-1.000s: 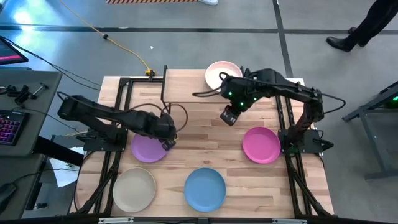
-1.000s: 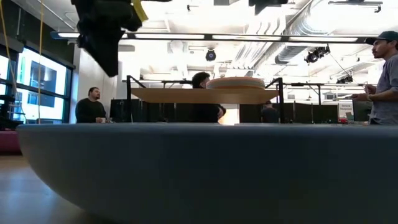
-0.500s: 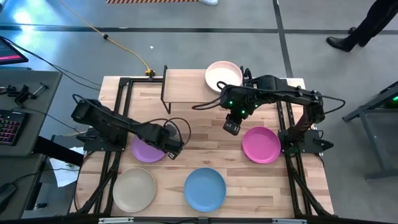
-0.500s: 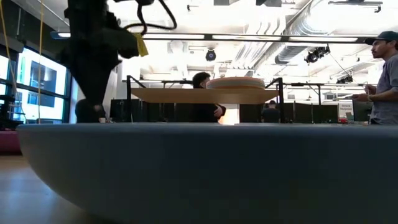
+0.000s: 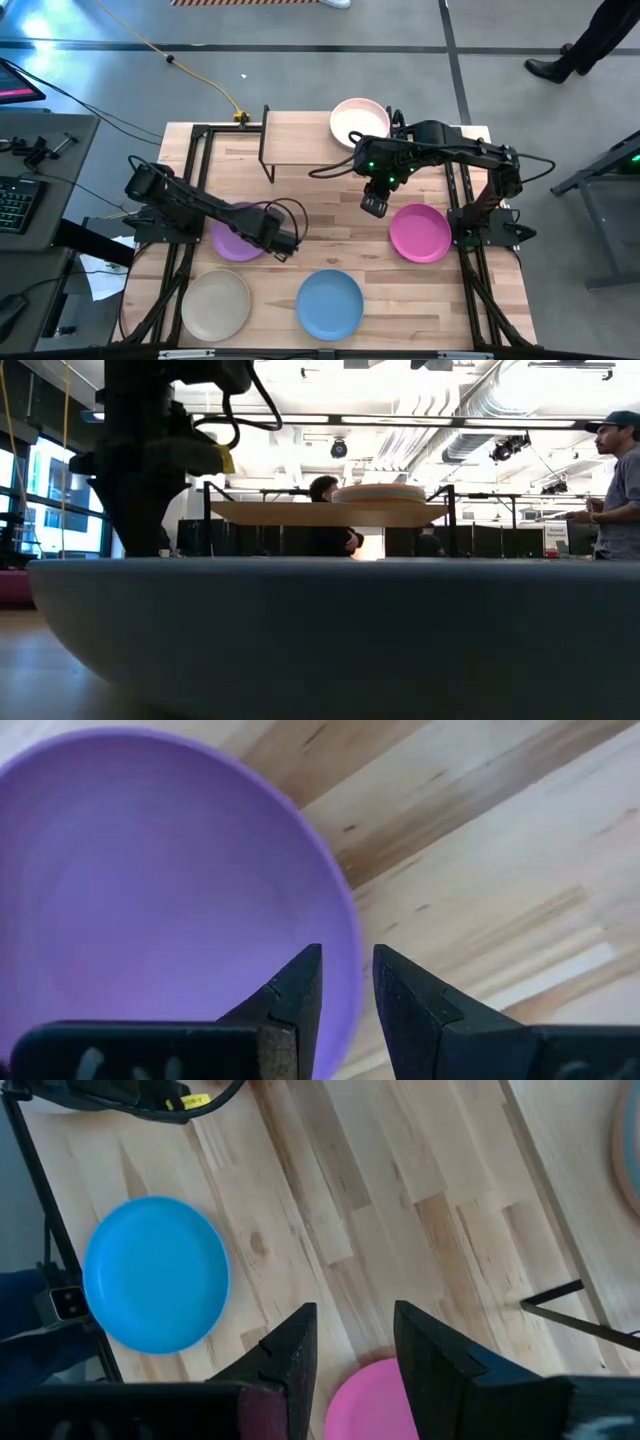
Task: Place and stack plates onto a shelf
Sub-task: Put the purple plate on the shelf to the left of the piled plates
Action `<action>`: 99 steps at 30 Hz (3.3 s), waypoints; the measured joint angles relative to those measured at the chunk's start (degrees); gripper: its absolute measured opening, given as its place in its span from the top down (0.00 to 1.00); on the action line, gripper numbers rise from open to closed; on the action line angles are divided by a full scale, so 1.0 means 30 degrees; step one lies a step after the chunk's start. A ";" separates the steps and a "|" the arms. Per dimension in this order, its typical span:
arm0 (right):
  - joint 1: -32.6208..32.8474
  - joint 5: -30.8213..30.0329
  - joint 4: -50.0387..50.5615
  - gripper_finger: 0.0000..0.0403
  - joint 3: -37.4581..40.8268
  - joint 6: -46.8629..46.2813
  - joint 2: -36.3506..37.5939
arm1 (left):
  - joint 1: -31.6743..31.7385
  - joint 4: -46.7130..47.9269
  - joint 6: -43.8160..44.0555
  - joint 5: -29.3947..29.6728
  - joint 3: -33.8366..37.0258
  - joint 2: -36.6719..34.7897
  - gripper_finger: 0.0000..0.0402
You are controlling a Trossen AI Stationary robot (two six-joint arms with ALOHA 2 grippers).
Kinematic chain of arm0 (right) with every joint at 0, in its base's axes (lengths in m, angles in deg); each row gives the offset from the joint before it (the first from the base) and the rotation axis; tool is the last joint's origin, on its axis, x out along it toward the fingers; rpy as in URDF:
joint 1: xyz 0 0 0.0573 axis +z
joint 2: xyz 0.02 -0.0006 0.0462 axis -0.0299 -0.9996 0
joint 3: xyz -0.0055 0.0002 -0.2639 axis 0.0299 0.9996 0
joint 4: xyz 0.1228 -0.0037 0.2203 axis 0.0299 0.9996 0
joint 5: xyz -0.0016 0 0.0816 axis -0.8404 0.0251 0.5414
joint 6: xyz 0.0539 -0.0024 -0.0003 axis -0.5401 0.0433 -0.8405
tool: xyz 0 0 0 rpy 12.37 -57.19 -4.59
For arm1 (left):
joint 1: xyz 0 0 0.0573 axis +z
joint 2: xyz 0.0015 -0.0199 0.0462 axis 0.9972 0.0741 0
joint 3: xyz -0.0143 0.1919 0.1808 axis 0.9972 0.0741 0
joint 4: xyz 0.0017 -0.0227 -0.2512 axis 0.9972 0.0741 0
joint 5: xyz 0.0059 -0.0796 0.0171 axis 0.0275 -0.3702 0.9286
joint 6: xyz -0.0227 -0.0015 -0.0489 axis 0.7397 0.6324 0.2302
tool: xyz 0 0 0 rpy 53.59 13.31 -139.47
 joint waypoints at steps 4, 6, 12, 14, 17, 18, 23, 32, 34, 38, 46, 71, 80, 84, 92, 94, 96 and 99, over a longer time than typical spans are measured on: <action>0.0000 -0.0007 0.0006 0.72 0.0000 0.0000 0.0000 | -0.0133 -0.0718 0.0160 0.0029 0.0000 0.0000 0.79; 0.0000 -0.0007 0.0007 0.72 0.0000 -0.0007 0.0000 | -0.0143 -0.0924 0.0167 0.0075 0.0000 0.0018 0.79; 0.0000 -0.0007 0.0007 0.72 0.0000 -0.0153 0.0000 | -0.0204 -0.1048 0.0507 0.0529 -0.0027 0.0539 0.79; 0.0007 -0.0007 0.0007 0.72 0.0007 -0.0210 0.0000 | -0.0262 -0.1011 0.0525 0.0474 -0.0015 0.0832 0.79; 0.0007 -0.0007 0.0007 0.72 0.0007 -0.0364 0.0000 | -0.0351 -0.1021 0.0656 0.0466 -0.0015 0.1141 0.79; 0.0015 -0.0007 0.0007 0.72 0.0007 -0.0365 0.0000 | -0.0364 -0.1028 0.0663 0.0445 -0.0015 0.1259 0.79; 0.0015 -0.0007 0.0007 0.72 0.0007 -0.0372 0.0000 | -0.0357 -0.1005 0.0809 0.0397 -0.0007 0.1519 0.79; 0.0015 -0.0007 0.0000 0.72 0.0007 -0.0372 -0.0007 | -0.0357 -0.1094 0.0806 0.0068 0.0000 0.2533 0.79; 0.0015 -0.0007 0.0007 0.72 0.0007 -0.0372 -0.0007 | -0.0357 -0.1012 0.0789 0.0015 0.0000 0.2848 0.79; 0.0015 -0.0007 0.0007 0.72 0.0007 -0.0364 -0.0007 | -0.0372 -0.1094 0.0787 0.0124 0.0000 0.2885 0.79; 0.0015 -0.0007 0.0006 0.72 0.0007 -0.0329 -0.0007 | -0.0372 -0.0970 0.0083 0.0164 0.0000 0.2700 0.88; 0.0022 -0.0007 0.0006 0.72 0.0007 -0.0015 -0.0007 | -0.2019 0.3679 -0.2069 0.2929 -0.2431 -0.1930 1.00; 0.0015 -0.0014 -0.0022 0.72 0.0007 -0.0015 -0.0007 | -0.2024 0.5544 -0.4150 0.5582 -0.4479 -0.4697 1.00; 0.0015 -0.0023 -0.0095 0.72 0.0007 -0.0049 -0.0007 | -0.1413 0.5552 -0.6893 0.6750 -0.5786 -0.5336 1.00; 0.0015 -0.0779 -0.0133 0.72 0.0007 -0.1417 -0.0007 | 0.0392 0.5565 -1.4956 0.7730 -0.8986 -0.5479 1.00; 0.0015 -0.0798 -0.0168 0.72 0.0007 -0.1826 -0.0007 | 0.1054 0.5554 -1.7171 0.7737 -0.9563 -0.5479 1.00; 0.0015 -0.1066 -0.0171 0.72 0.0007 -0.2378 -0.0007 | 0.1824 0.5553 -1.9308 0.7745 -0.9916 -0.5486 1.00; 0.0015 -0.1408 -0.0138 0.72 0.0007 -0.3296 -0.0007 | 0.3140 0.5434 -2.2841 0.7737 -1.0171 -0.5479 1.00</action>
